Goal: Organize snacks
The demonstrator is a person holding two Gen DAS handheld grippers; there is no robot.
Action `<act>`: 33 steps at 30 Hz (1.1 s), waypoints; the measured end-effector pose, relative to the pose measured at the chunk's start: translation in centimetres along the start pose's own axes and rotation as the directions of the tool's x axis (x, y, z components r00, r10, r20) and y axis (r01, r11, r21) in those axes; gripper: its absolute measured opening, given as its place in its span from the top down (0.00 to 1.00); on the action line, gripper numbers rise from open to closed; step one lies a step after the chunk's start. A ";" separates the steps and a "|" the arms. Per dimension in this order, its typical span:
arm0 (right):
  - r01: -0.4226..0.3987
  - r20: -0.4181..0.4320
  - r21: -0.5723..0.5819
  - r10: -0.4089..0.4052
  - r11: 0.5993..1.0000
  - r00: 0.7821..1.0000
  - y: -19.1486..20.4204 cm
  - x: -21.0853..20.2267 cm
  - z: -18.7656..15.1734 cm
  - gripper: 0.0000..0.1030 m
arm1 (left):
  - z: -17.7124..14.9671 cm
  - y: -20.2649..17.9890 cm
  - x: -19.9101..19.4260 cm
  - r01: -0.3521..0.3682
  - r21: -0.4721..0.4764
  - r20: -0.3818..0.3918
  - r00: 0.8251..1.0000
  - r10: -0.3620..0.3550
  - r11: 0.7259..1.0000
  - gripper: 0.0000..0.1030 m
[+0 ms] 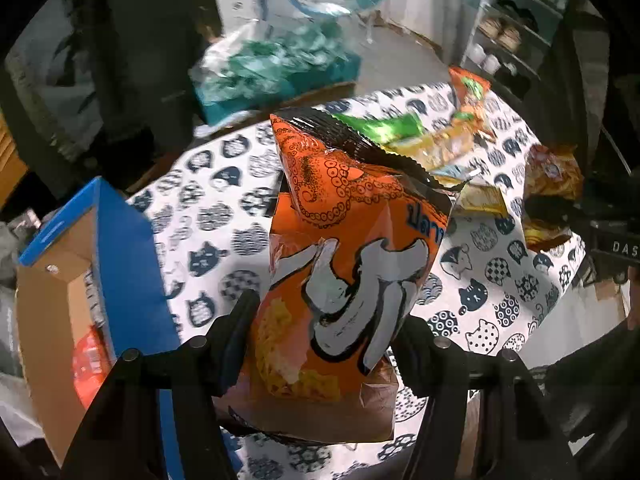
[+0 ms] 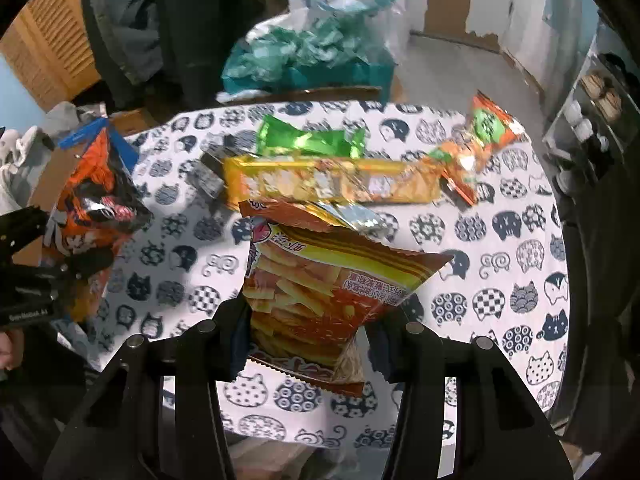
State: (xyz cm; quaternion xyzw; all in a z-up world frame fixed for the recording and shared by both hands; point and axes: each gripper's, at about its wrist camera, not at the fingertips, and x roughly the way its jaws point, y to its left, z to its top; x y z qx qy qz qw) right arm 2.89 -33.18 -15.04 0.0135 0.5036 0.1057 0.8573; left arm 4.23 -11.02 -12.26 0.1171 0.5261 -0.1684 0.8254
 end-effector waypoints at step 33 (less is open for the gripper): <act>-0.110 0.048 -0.198 0.122 0.974 0.991 14.0 -1.7 6.0 0.53 | -3.8 10.3 -8.5 -0.085 -0.154 0.162 0.981 0.110 0.984 0.38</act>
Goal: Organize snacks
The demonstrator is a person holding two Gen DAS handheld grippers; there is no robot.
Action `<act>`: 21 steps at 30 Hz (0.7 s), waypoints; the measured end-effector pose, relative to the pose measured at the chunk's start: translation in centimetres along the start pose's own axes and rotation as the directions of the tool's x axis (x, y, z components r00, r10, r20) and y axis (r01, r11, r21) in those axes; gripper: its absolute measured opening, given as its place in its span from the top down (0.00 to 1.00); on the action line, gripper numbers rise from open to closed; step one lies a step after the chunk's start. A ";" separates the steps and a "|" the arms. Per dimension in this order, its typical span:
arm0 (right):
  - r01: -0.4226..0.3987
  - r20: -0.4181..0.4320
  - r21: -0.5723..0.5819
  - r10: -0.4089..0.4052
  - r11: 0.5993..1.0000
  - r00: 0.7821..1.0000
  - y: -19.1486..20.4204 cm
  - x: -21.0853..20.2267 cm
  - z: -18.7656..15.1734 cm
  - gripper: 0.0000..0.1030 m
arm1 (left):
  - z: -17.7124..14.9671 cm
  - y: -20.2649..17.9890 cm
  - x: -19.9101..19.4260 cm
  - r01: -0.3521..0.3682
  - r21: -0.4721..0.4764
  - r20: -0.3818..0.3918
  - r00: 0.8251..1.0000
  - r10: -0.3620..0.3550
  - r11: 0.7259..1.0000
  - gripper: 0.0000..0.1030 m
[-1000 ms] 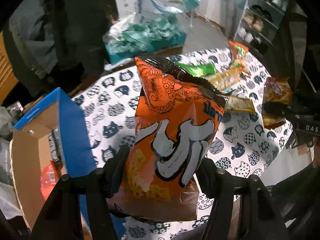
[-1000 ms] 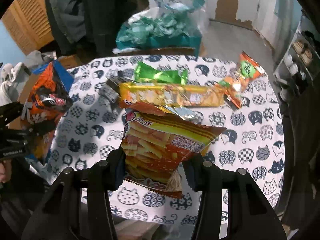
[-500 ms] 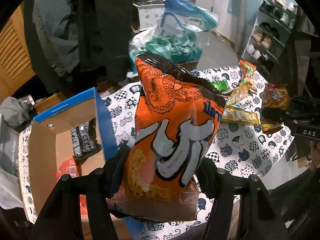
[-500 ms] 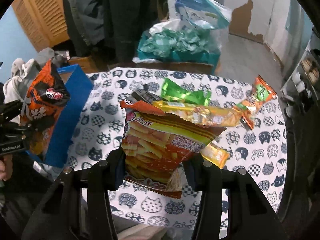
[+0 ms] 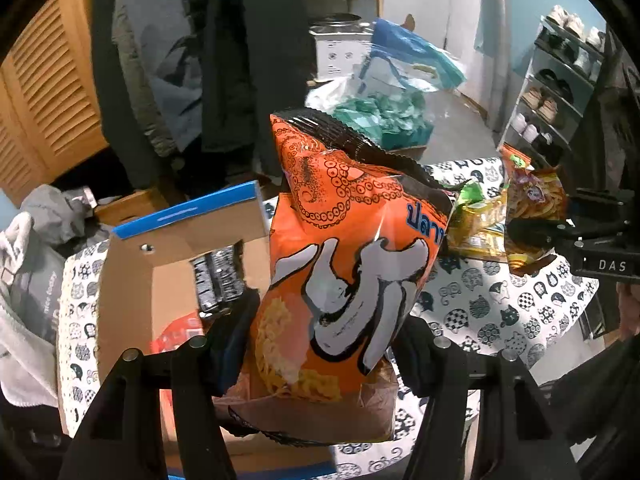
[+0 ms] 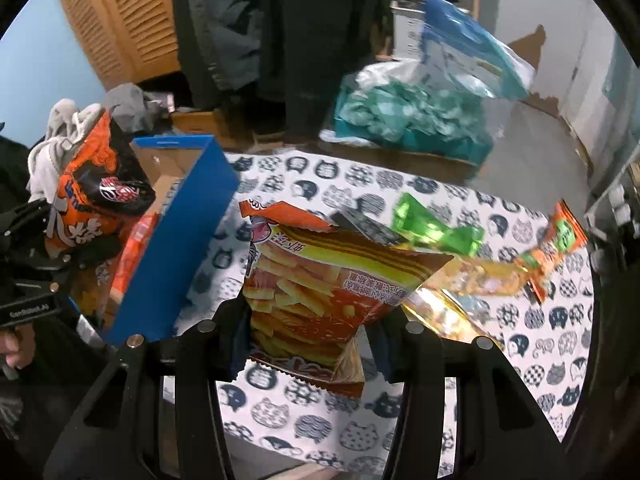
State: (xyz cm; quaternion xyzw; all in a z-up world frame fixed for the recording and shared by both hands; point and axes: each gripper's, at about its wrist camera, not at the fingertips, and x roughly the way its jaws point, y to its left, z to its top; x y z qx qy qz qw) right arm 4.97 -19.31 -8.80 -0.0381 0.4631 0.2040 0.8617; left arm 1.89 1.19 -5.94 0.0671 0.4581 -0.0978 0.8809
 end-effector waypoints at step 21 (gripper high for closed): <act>-0.124 -0.050 -0.150 0.117 0.981 0.992 12.0 4.1 5.6 0.53 | -3.1 9.7 -0.9 -0.088 -0.162 0.000 0.996 0.089 0.983 0.38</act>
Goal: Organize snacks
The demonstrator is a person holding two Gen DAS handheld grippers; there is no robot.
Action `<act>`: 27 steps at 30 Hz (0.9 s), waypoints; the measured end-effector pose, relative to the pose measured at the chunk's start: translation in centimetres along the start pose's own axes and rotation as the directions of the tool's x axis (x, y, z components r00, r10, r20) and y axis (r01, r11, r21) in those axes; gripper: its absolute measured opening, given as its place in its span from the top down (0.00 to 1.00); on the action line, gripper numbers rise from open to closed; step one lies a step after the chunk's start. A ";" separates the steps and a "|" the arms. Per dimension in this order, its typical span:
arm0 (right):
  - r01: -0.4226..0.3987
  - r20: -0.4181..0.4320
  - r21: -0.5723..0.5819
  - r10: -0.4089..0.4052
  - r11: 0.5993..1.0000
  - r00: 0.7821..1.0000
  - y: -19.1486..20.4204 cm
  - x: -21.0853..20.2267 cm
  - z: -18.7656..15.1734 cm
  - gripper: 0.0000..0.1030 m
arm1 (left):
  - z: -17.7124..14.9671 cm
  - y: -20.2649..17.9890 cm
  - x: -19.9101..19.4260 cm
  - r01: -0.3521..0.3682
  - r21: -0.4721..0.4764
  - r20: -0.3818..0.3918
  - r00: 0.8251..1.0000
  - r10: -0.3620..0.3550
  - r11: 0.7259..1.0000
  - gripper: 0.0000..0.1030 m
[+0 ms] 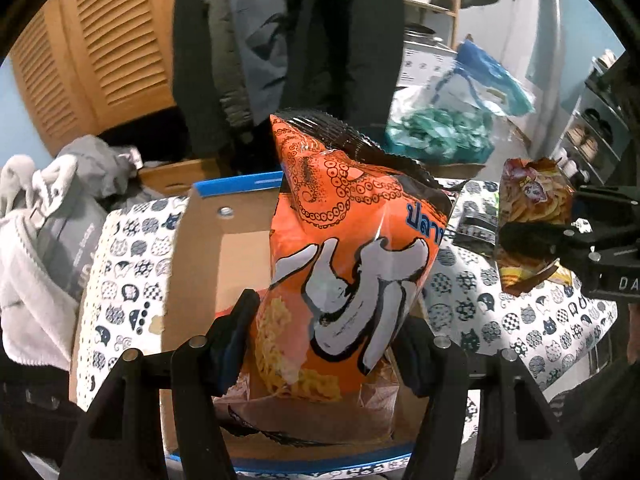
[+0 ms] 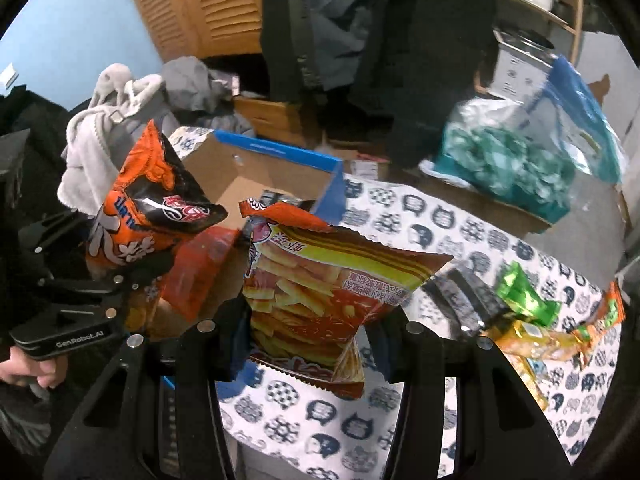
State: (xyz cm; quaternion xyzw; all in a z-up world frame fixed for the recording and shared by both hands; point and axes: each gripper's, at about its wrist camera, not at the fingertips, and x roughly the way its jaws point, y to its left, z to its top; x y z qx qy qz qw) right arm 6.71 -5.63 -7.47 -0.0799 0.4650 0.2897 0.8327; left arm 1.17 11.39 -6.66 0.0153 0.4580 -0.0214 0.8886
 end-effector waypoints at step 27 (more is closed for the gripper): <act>-0.063 -0.125 -0.120 0.047 0.991 0.991 8.2 7.2 2.9 0.41 | -1.6 7.0 2.5 -0.117 -0.129 -0.078 0.991 0.107 0.985 0.38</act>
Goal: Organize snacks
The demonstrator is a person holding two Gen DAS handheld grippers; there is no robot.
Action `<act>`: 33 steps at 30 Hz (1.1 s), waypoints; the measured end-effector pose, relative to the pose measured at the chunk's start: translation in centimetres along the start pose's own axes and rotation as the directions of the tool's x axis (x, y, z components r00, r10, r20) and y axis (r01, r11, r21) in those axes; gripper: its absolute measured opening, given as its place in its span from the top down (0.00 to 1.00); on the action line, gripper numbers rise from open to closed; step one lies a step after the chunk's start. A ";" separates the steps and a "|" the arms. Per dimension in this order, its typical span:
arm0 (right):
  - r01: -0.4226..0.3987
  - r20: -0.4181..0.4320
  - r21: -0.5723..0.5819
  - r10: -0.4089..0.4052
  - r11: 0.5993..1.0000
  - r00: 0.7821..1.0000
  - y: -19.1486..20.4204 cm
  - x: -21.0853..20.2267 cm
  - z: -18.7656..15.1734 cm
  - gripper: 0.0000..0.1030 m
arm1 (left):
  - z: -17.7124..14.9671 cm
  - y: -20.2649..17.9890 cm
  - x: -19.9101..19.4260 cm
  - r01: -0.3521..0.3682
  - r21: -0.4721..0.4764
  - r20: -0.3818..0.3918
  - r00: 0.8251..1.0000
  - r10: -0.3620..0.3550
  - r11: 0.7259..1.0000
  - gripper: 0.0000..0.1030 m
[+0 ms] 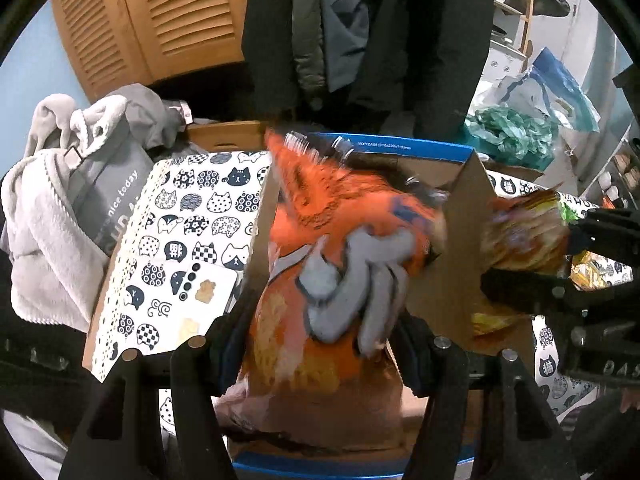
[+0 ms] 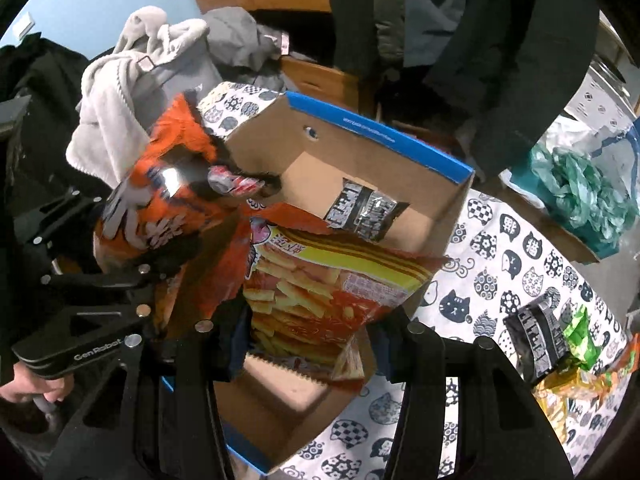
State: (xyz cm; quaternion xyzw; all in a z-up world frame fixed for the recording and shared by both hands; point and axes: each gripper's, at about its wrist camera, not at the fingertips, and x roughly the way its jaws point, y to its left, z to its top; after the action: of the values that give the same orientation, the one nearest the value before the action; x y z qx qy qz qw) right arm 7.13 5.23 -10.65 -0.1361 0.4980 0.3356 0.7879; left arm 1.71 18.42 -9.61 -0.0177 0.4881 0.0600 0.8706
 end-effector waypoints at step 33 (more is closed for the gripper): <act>0.133 0.046 0.126 -0.139 0.983 0.989 -8.8 -6.5 -7.8 0.23 | 0.6 -8.7 -0.8 0.031 0.157 0.008 0.999 -0.032 0.987 0.25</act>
State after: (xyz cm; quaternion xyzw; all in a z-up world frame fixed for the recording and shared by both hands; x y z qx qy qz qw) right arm 5.77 -8.09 -9.67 -0.1120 0.4857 0.2533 0.8291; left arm 2.82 9.75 -8.83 0.0433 0.4863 0.0079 0.8727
